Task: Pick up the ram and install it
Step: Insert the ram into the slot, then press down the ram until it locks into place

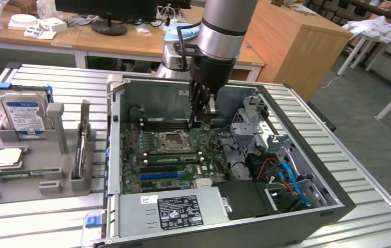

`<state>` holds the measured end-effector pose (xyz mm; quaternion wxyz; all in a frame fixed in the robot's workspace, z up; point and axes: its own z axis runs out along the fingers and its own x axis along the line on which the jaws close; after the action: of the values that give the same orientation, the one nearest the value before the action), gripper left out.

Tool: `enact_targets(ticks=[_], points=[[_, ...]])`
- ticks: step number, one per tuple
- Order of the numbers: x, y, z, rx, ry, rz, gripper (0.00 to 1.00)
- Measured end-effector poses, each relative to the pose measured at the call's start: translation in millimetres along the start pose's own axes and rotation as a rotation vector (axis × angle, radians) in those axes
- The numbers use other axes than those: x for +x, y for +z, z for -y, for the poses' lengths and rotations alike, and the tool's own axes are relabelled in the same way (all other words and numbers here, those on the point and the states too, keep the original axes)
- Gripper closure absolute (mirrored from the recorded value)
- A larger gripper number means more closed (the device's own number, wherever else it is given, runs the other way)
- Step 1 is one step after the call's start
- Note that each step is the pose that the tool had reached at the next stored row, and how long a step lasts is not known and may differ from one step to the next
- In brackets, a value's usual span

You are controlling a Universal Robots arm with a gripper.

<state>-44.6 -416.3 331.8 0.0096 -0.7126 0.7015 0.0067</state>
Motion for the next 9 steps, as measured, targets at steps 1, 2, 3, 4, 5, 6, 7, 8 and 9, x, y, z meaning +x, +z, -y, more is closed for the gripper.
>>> enact_targets(ticks=[1,2,3,4,5,6,7,8,9], points=[[0.0,0.0,0.0,-0.0001,0.0,0.0,0.81],[0.0,-0.1,0.1,-0.0002,0.0,-0.0002,0.81],[0.0,-0.1,0.0,-0.0002,0.0,-0.0002,0.81],[0.0,-0.1,0.0,-0.0002,0.0,-0.0002,0.81],[0.0,-0.1,0.1,-0.0002,0.0,-0.0002,0.81],[0.0,-0.1,0.0,-0.0002,0.0,-0.0002,0.81],[0.0,-0.1,0.0,-0.0002,0.0,-0.0002,0.81],[0.0,-0.1,0.1,-0.0002,0.0,-0.0002,0.81],[0.0,-0.1,0.0,-0.0002,0.0,-0.0002,0.81]])
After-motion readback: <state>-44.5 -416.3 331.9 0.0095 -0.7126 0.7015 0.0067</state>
